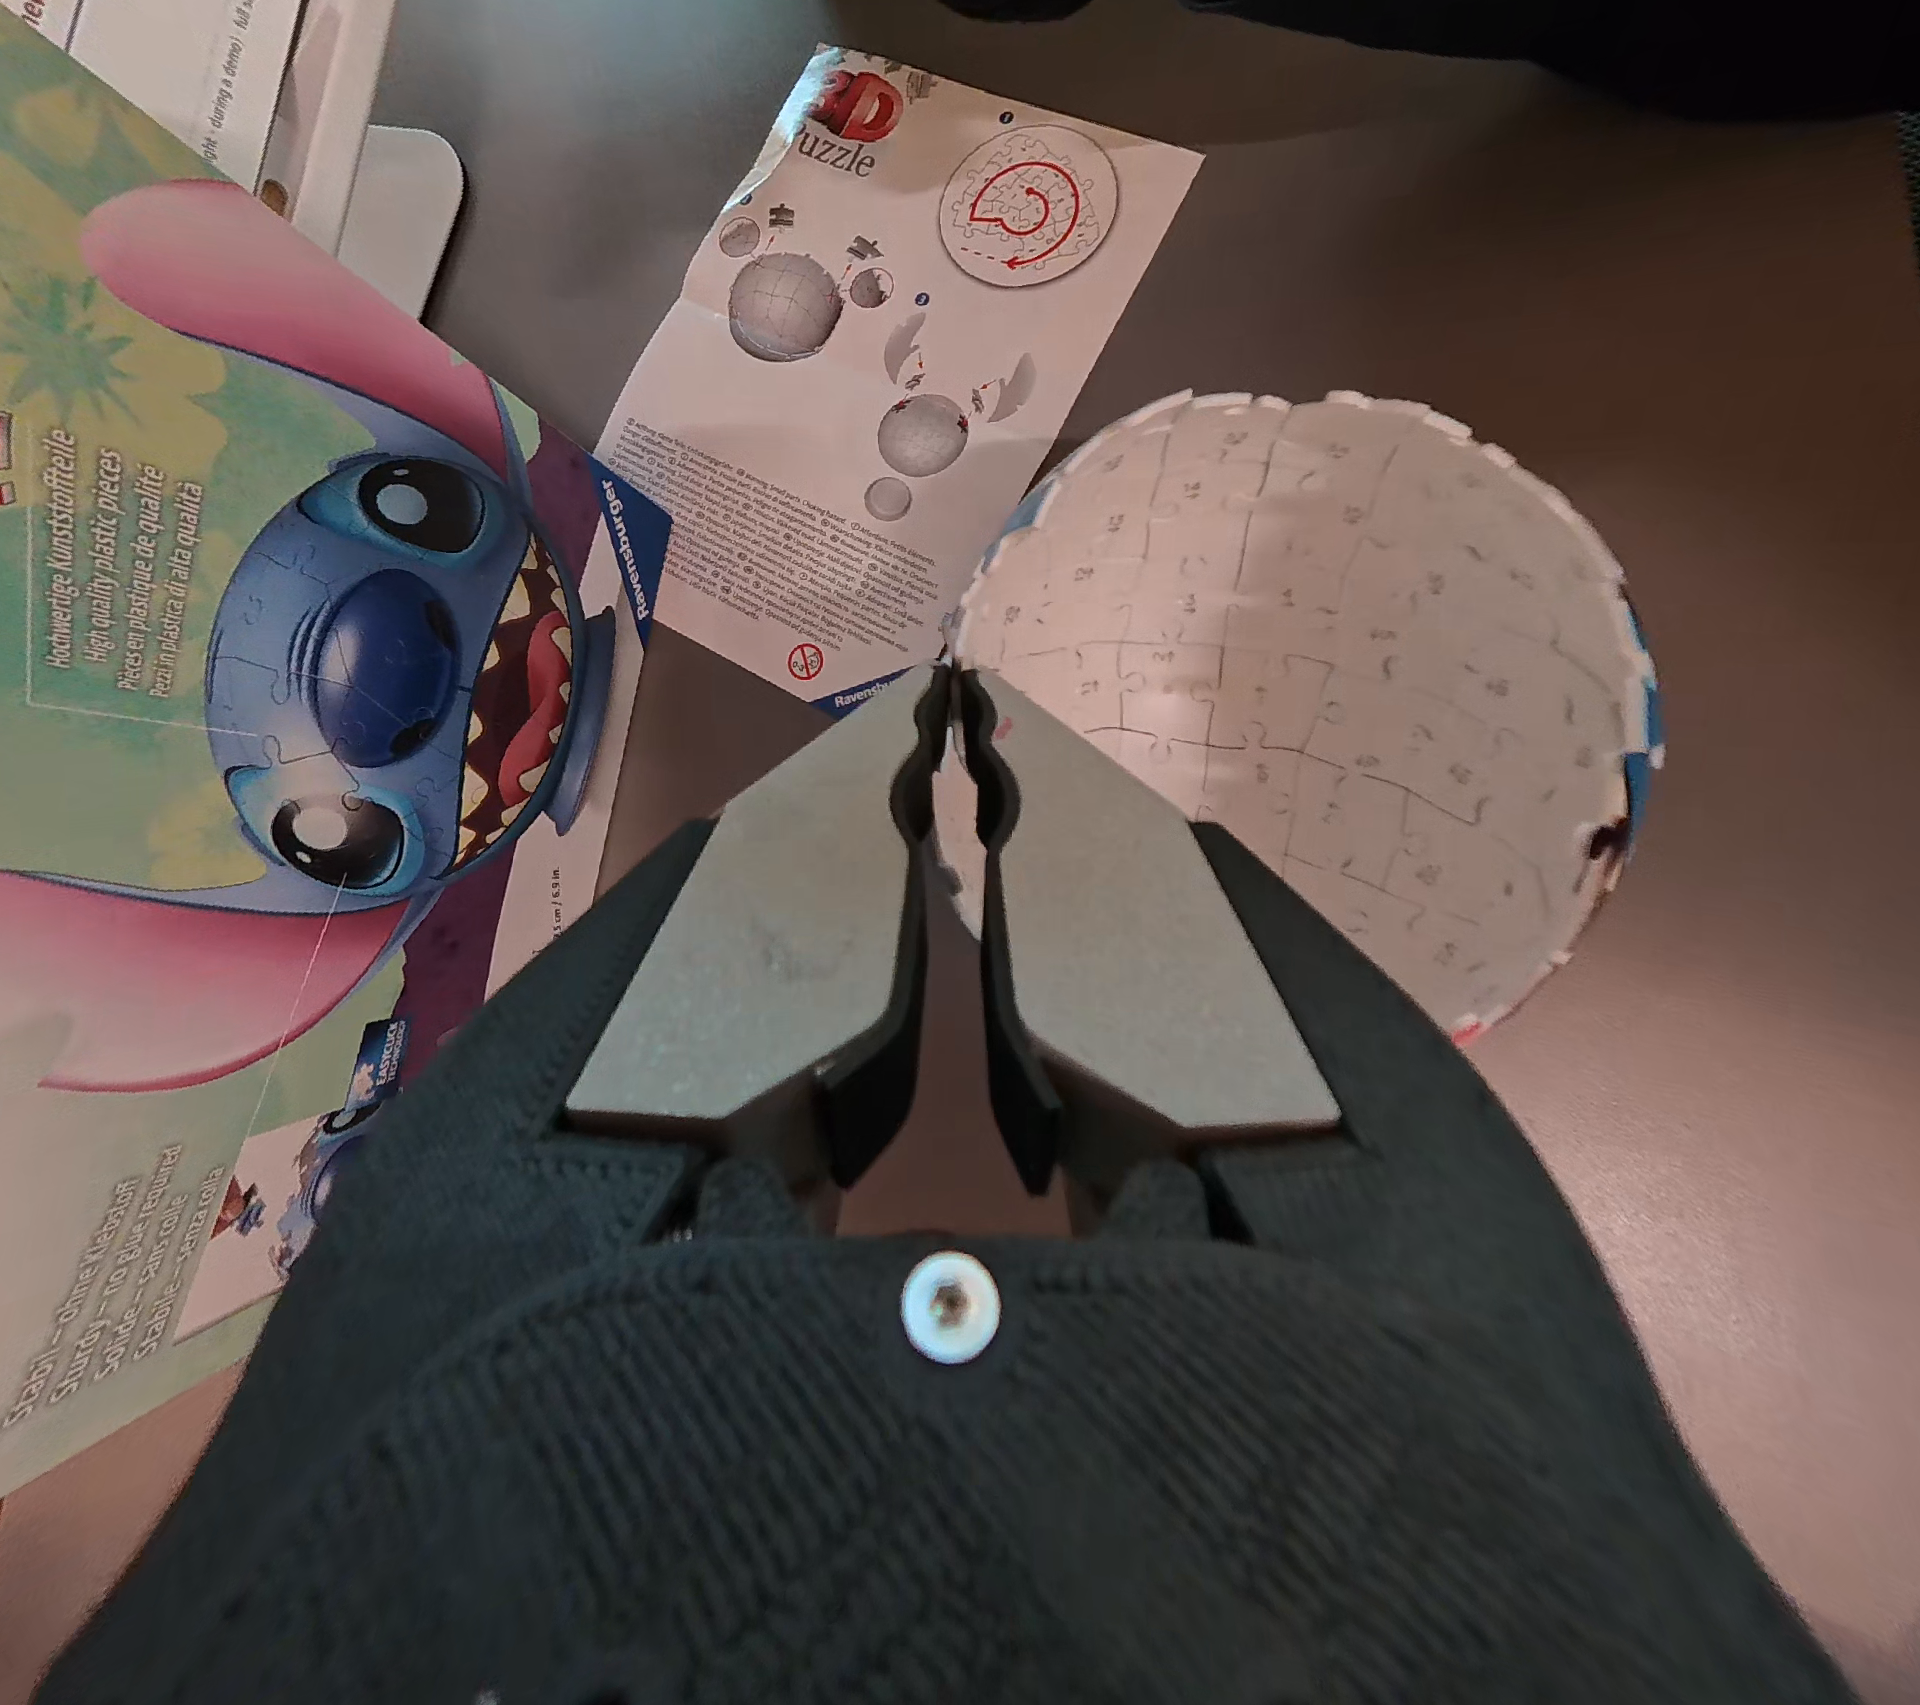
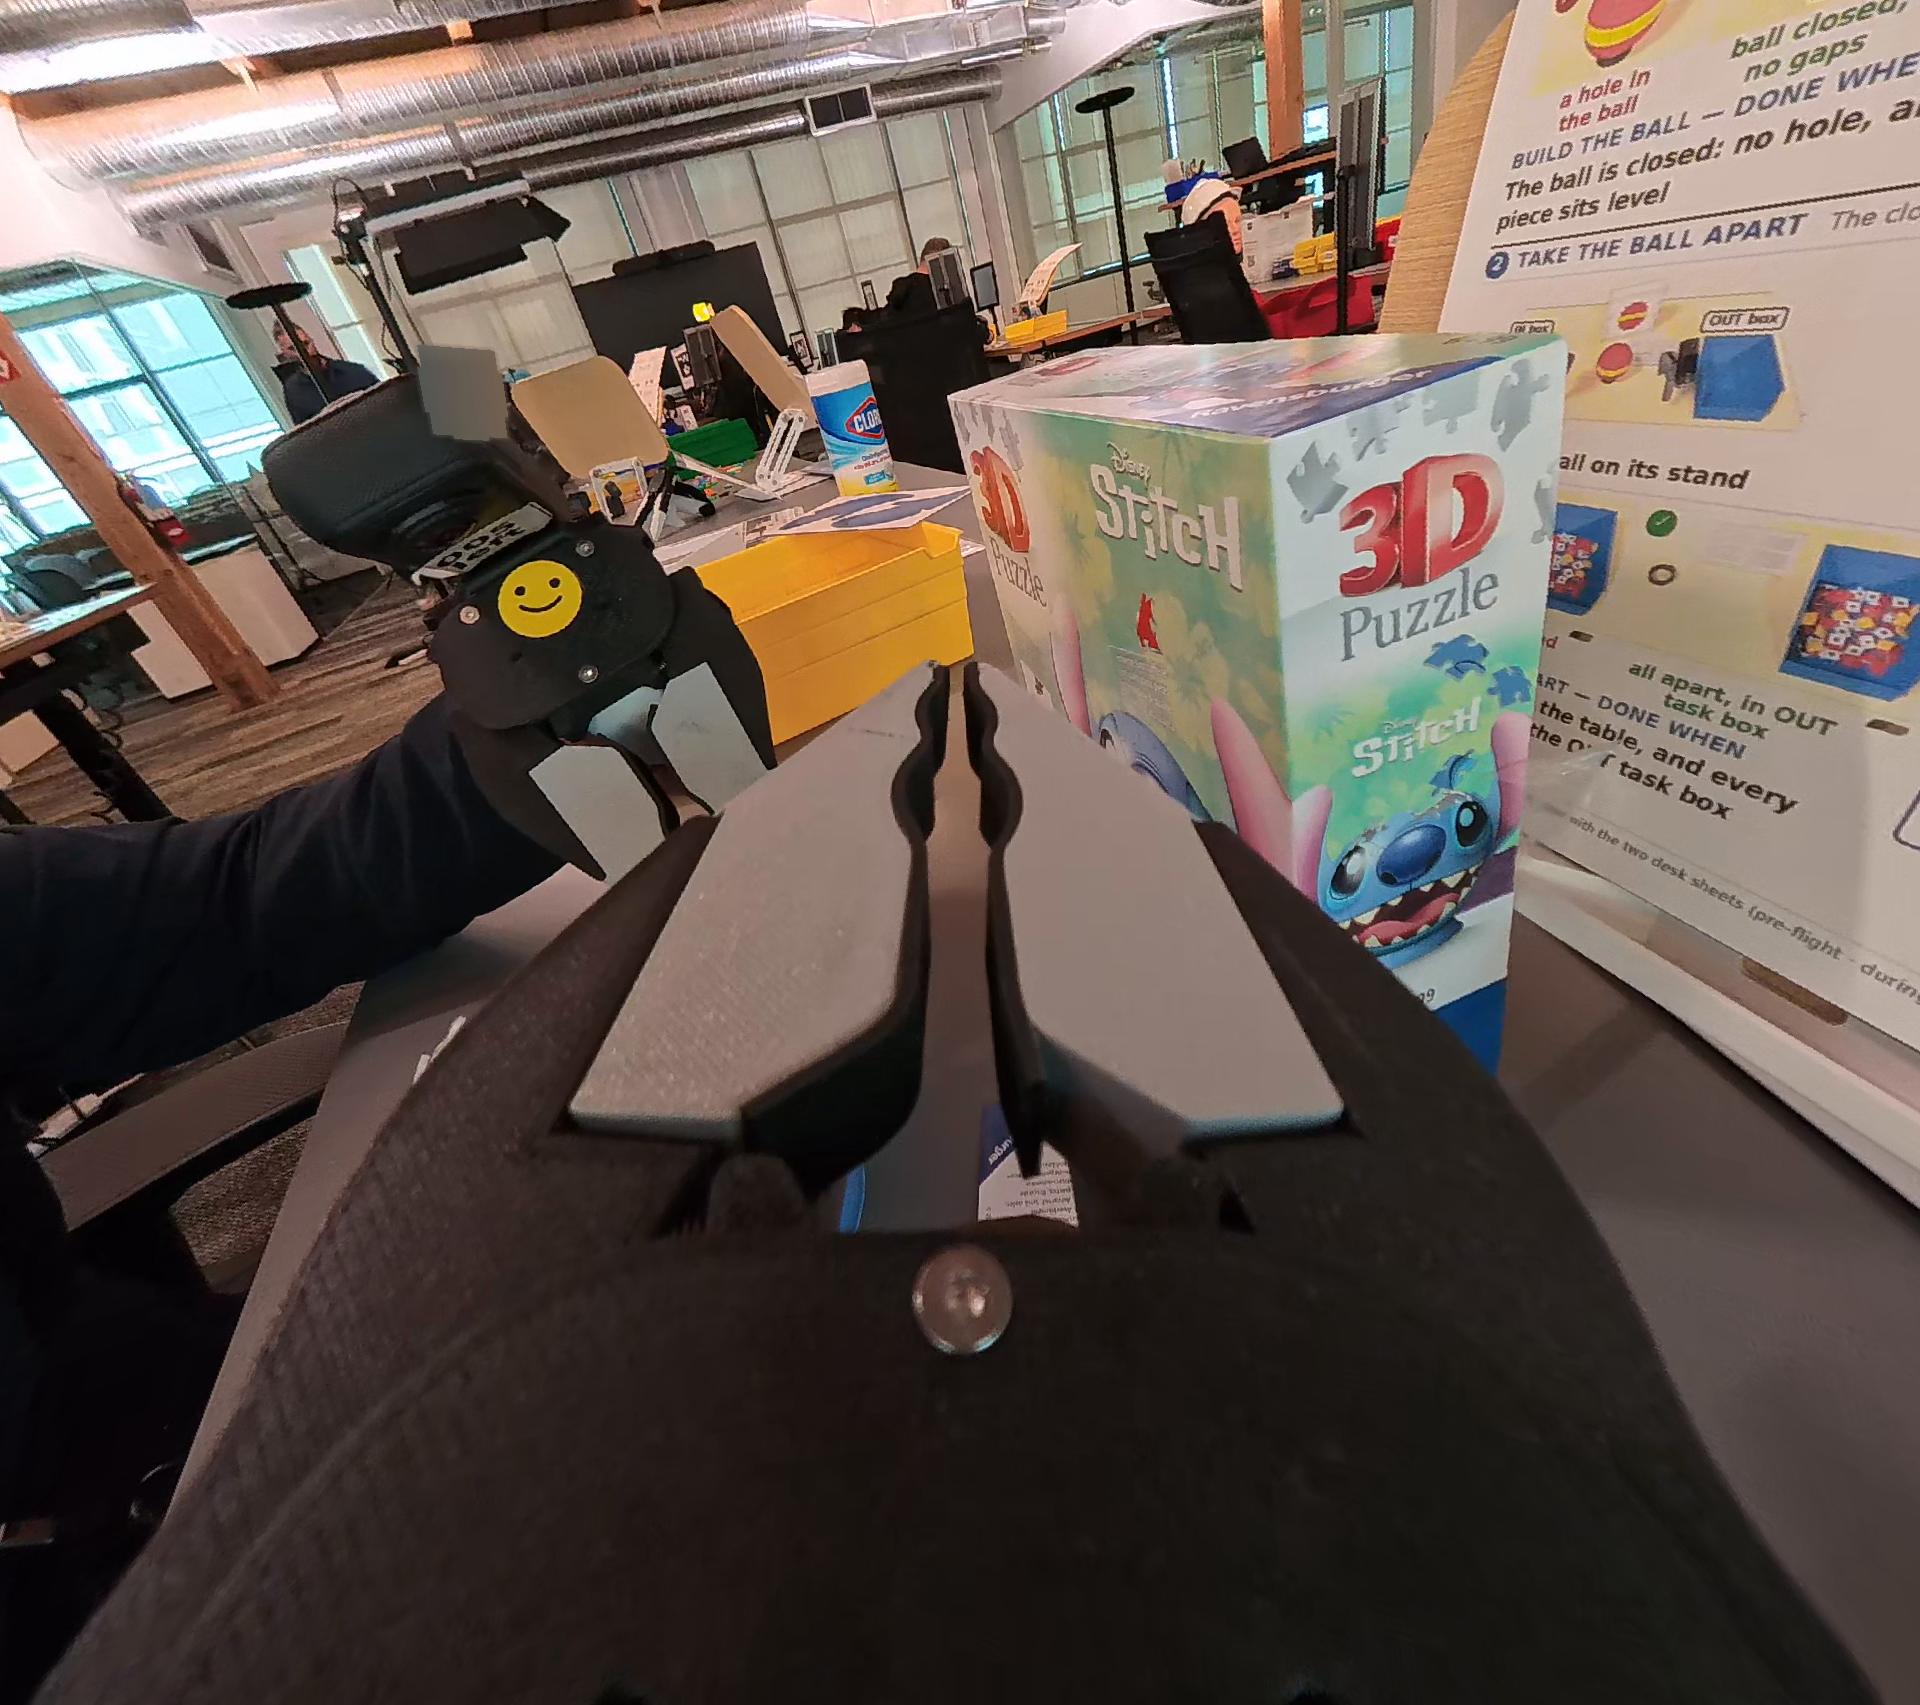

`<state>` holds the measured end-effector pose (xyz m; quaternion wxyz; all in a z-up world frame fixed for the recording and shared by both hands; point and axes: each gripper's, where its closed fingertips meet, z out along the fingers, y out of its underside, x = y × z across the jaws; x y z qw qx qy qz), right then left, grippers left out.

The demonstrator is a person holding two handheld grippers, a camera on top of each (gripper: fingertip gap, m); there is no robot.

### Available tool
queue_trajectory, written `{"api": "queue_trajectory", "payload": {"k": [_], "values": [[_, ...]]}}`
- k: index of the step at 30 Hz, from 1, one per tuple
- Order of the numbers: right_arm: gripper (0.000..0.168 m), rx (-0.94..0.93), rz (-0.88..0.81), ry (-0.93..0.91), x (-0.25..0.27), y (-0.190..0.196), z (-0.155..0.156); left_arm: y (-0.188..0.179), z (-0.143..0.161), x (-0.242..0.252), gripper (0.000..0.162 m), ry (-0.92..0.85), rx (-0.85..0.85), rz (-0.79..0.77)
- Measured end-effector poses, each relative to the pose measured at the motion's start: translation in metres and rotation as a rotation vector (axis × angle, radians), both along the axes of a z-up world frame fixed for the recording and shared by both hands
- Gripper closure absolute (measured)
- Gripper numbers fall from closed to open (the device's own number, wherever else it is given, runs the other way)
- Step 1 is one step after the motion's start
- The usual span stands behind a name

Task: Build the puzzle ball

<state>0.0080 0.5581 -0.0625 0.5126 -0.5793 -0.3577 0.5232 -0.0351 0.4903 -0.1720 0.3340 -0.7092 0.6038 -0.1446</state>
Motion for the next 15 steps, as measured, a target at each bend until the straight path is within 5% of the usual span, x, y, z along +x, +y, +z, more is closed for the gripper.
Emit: {"api": "queue_trajectory", "payload": {"k": [9,15], "values": [[0.168,0.001,0.001,0.004,0.001,-0.001,0.001,-0.004,0.004,-0.001,0.162,-0.047,-0.077,0.003],[0.168,0.005,-0.001,0.008,0.001,-0.001,0.003,0.001,0.034,0.001,0.162,-0.269,-0.220,0.069]]}}
